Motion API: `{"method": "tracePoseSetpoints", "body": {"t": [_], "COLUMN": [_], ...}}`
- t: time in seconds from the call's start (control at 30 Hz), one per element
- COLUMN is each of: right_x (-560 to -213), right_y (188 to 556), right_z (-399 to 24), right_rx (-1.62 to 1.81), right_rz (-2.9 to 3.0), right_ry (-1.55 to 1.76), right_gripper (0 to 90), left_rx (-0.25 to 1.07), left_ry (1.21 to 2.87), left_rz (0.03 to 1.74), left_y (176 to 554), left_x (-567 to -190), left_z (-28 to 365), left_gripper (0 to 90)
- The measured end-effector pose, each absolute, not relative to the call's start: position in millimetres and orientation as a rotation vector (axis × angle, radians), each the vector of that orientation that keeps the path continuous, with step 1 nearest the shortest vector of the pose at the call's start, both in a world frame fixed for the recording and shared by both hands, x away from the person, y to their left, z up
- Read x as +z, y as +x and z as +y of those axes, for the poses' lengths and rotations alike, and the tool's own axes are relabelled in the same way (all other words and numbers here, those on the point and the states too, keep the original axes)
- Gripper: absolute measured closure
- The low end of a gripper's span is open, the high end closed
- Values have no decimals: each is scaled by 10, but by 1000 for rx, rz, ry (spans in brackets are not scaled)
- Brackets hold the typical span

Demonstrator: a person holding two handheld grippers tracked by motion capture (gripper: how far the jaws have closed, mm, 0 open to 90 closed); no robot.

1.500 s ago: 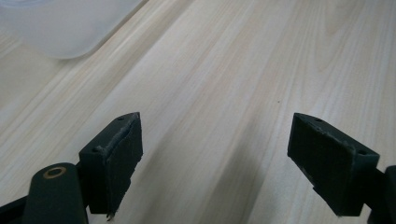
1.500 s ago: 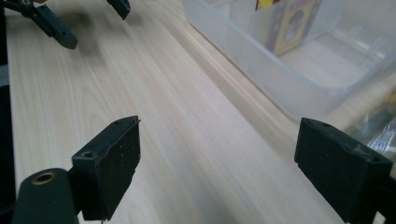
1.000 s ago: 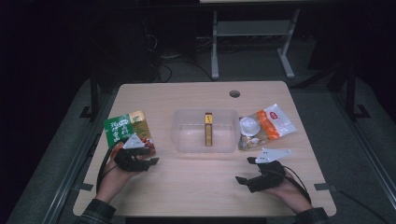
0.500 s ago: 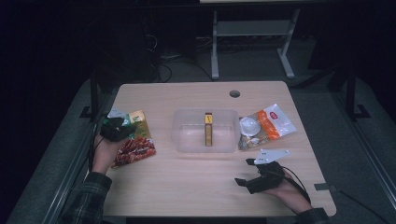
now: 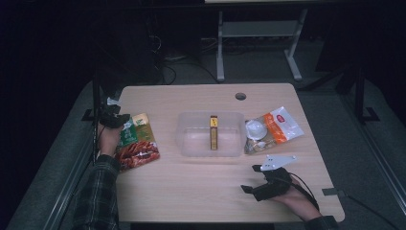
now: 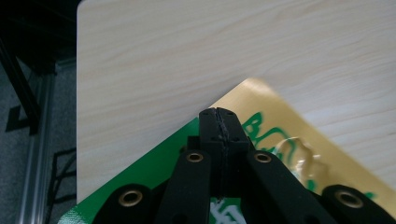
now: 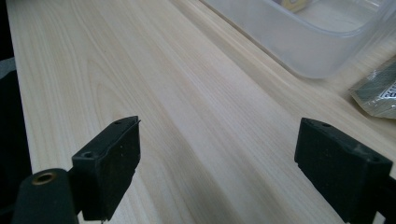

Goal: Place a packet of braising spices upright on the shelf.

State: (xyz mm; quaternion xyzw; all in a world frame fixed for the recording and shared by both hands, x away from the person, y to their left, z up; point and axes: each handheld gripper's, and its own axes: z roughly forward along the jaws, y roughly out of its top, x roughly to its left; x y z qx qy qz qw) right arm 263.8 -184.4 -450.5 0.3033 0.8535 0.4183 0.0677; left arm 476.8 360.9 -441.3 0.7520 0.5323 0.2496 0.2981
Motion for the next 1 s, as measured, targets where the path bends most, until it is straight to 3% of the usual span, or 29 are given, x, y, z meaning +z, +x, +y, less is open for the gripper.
{"method": "tracePoseSetpoints", "body": {"t": [0.6,1.0], "right_x": [-4529,-4541], "right_y": [2527,2499], "right_z": [-1939,-1950], "right_rx": [1241,1230], "right_rz": [2552,2555], "right_ry": [947,960], "right_gripper": [142,142], "left_rx": [682,612], "left_ry": [1991,2027], "left_rz": [1471,1424], "left_y": [4879,4849], "left_x": [-4666,-4650], "left_z": [3693,3616], "left_gripper": [899,900]}}
